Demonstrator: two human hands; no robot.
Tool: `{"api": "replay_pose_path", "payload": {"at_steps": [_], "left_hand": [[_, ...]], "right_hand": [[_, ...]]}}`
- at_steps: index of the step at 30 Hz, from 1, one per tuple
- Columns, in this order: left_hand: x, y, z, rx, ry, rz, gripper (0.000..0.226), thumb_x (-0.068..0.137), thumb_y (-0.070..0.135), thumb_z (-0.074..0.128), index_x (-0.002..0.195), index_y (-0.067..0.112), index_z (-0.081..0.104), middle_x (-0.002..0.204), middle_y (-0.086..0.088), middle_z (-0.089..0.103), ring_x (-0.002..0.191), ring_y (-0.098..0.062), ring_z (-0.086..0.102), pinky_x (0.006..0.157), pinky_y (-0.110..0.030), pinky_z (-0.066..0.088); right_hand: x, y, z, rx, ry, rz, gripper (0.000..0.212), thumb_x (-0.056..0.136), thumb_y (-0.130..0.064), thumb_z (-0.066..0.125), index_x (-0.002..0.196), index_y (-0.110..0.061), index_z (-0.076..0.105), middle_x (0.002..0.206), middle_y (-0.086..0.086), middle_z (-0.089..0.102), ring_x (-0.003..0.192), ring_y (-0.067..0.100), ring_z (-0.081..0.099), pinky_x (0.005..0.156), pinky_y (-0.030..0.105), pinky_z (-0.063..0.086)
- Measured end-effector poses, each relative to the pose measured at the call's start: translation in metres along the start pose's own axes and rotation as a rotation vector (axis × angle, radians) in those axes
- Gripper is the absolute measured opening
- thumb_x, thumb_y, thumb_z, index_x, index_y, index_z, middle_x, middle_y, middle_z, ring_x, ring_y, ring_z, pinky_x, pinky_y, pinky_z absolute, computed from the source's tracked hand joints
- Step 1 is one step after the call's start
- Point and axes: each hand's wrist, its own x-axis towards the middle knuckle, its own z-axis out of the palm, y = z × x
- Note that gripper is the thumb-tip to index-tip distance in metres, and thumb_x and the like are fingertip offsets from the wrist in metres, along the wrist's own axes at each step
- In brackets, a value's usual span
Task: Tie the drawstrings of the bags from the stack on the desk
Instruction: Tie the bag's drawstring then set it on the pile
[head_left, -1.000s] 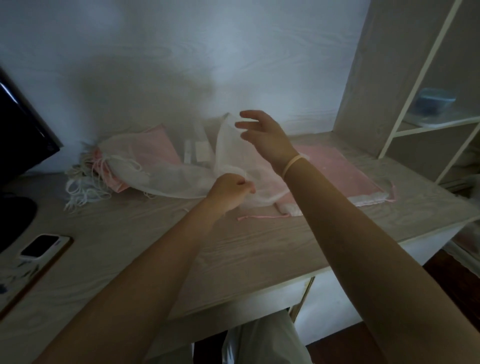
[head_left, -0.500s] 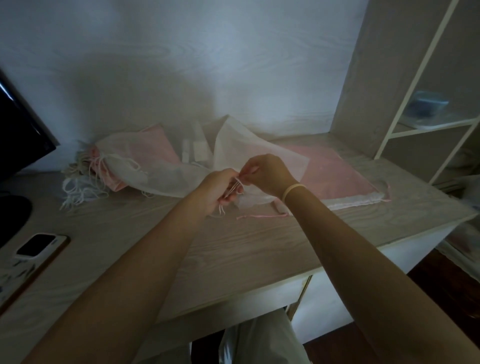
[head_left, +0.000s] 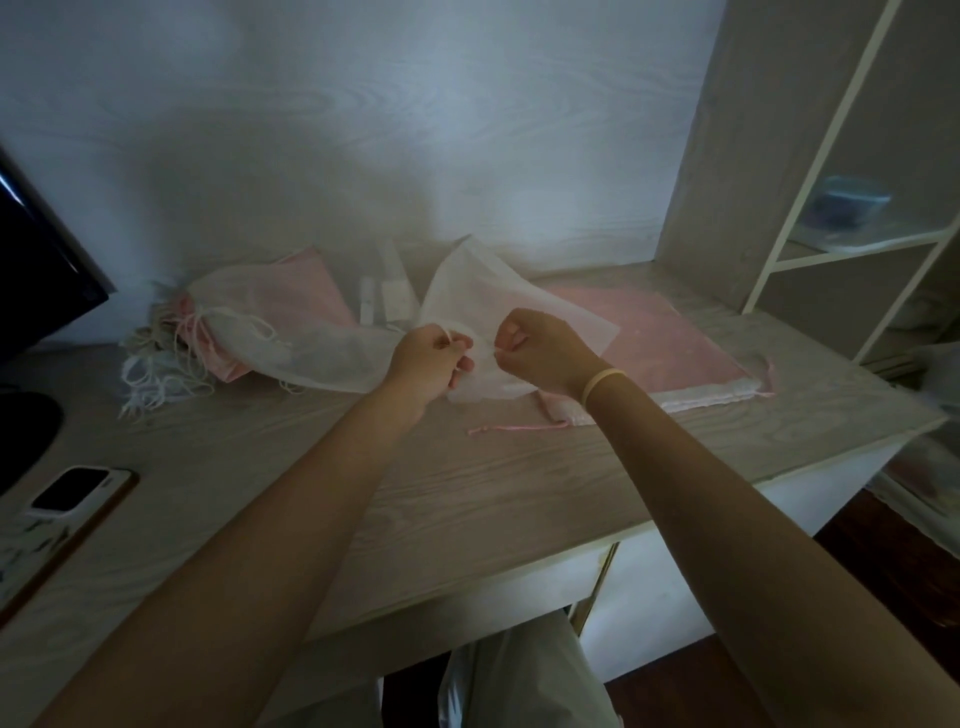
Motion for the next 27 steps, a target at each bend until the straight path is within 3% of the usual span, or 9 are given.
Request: {"api": "replay_pose_path", "payload": {"at_steps": [4, 9, 13, 17, 20, 23, 27], "left_hand": [[-0.001, 0.006, 0.002, 0.126, -0.014, 0.141, 0.008, 0.093, 0.015, 0.06, 0.092, 0.013, 0.052, 0.074, -0.004, 0.064, 0.054, -0.01, 0.056, 0.051, -0.025, 0.039], [-0.003, 0.004, -0.003, 0.237, 0.034, 0.171, 0.018, 0.086, 0.022, 0.069, 0.083, 0.024, 0.051, 0.079, 0.003, 0.069, 0.077, -0.016, 0.067, 0.069, -0.031, 0.049], [-0.003, 0.002, -0.008, 0.237, 0.091, 0.115, 0.021, 0.078, 0.032, 0.078, 0.084, 0.017, 0.064, 0.082, 0.0, 0.073, 0.076, -0.014, 0.07, 0.07, -0.03, 0.054], [-0.007, 0.004, -0.013, 0.064, -0.002, 0.049, 0.014, 0.074, 0.027, 0.082, 0.077, 0.015, 0.075, 0.075, -0.007, 0.075, 0.076, -0.025, 0.073, 0.075, -0.04, 0.06], [-0.01, 0.006, -0.013, 0.11, -0.074, 0.041, 0.008, 0.071, 0.016, 0.079, 0.079, 0.016, 0.077, 0.076, -0.005, 0.075, 0.078, -0.022, 0.07, 0.063, -0.028, 0.053], [-0.006, 0.003, -0.011, 0.235, -0.088, 0.104, 0.022, 0.069, 0.033, 0.084, 0.087, 0.021, 0.078, 0.083, 0.004, 0.075, 0.084, -0.012, 0.069, 0.078, -0.029, 0.054], [-0.005, 0.003, -0.009, 0.413, -0.067, 0.146, 0.022, 0.078, 0.042, 0.076, 0.084, 0.02, 0.079, 0.078, 0.002, 0.073, 0.078, -0.012, 0.067, 0.073, -0.031, 0.05]], "right_hand": [[0.002, -0.009, 0.01, 0.141, -0.034, -0.061, 0.03, 0.075, -0.013, 0.075, 0.097, -0.016, 0.055, 0.098, 0.006, 0.068, 0.094, 0.017, 0.066, 0.089, 0.03, 0.052], [0.005, -0.014, 0.016, 0.025, 0.019, -0.071, 0.024, 0.073, -0.01, 0.076, 0.092, -0.014, 0.061, 0.086, 0.003, 0.073, 0.085, 0.014, 0.067, 0.086, 0.031, 0.053], [0.004, -0.017, 0.018, -0.023, 0.084, -0.052, 0.023, 0.068, -0.014, 0.081, 0.083, -0.016, 0.064, 0.078, -0.001, 0.073, 0.076, 0.01, 0.067, 0.079, 0.026, 0.053], [0.002, -0.013, 0.02, 0.035, 0.134, -0.03, 0.025, 0.069, -0.012, 0.081, 0.084, -0.018, 0.063, 0.074, 0.0, 0.073, 0.072, 0.009, 0.068, 0.073, 0.022, 0.053], [-0.001, -0.01, 0.018, 0.045, 0.134, -0.017, 0.022, 0.075, -0.011, 0.078, 0.085, -0.019, 0.059, 0.073, 0.001, 0.072, 0.066, 0.007, 0.068, 0.066, 0.015, 0.052], [-0.001, -0.011, 0.018, -0.017, 0.153, -0.062, 0.018, 0.079, -0.01, 0.073, 0.08, -0.017, 0.057, 0.069, 0.003, 0.071, 0.062, 0.007, 0.067, 0.065, 0.02, 0.055], [0.0, -0.012, 0.018, -0.095, 0.183, -0.122, 0.009, 0.078, -0.008, 0.067, 0.077, -0.014, 0.06, 0.069, 0.005, 0.069, 0.064, 0.017, 0.066, 0.068, 0.033, 0.056]]}}
